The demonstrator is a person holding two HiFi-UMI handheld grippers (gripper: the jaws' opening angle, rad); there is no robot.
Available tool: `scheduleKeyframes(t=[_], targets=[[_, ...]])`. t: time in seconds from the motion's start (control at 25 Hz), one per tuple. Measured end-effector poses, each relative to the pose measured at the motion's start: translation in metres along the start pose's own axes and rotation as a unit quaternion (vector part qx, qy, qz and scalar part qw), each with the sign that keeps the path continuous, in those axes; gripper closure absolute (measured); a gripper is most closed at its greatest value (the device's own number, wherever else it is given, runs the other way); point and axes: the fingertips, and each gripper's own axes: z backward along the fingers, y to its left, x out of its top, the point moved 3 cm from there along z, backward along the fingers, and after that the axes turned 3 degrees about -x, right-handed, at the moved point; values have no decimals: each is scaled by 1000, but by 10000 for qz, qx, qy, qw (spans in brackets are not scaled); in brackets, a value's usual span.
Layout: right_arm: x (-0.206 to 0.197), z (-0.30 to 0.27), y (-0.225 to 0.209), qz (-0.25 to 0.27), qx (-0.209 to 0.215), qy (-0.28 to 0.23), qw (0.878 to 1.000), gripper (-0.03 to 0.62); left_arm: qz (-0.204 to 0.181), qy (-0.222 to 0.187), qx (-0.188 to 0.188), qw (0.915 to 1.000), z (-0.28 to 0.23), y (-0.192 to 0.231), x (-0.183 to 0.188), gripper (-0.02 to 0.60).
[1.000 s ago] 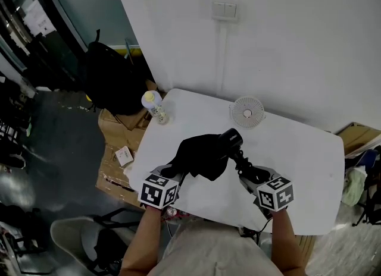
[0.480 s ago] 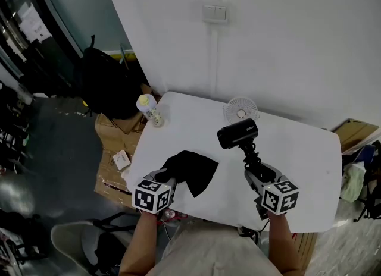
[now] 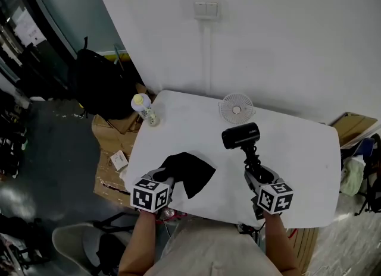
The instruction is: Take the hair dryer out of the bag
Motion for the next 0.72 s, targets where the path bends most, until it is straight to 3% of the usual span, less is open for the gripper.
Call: scheduleKeyframes(t=[0.72], targets=[[-73,-47,-44,-220,-776,777,9937,391,75,169,-4,9998,-4,-2,-13,561]])
